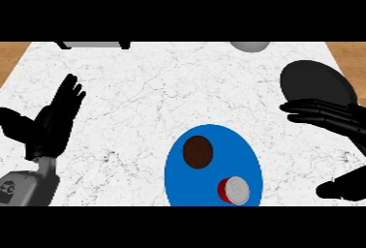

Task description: Pick the can from the plate and place it in the pan

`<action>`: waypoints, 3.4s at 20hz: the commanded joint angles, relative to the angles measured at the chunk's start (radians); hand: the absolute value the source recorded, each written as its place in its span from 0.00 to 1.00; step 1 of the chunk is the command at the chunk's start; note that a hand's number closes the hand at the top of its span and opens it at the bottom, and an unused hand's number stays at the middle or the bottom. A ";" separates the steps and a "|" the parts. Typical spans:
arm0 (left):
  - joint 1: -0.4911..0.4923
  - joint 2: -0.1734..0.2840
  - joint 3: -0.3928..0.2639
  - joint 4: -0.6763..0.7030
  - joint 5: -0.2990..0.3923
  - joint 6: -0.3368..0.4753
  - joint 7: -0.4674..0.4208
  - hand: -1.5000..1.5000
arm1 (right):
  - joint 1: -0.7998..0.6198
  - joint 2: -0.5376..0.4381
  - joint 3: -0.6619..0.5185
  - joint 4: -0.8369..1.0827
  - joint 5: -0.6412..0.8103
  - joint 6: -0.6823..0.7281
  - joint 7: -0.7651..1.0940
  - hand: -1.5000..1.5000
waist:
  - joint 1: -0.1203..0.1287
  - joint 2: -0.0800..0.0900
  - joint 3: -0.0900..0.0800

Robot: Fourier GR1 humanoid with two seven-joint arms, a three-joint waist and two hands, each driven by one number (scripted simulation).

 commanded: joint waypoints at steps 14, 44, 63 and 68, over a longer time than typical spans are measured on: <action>-0.004 -0.017 0.031 0.019 -0.013 -0.040 0.001 0.50 | -0.220 0.023 0.412 -0.176 0.326 0.318 0.482 0.00 | 0.004 0.000 -0.001; 0.059 -0.087 0.123 -0.096 -0.091 -0.123 0.083 0.50 | -0.103 0.329 0.540 -0.251 0.864 0.451 0.604 0.00 | 0.004 0.001 0.001; 0.054 -0.147 0.164 -0.065 -0.156 -0.158 0.053 0.50 | -0.060 0.411 0.563 0.105 1.085 0.184 0.336 0.00 | 0.004 0.002 0.001; 0.033 -0.184 0.159 -0.015 -0.180 -0.154 0.033 0.50 | -0.011 0.387 0.529 0.102 1.102 0.187 0.288 0.00 | 0.001 0.002 0.001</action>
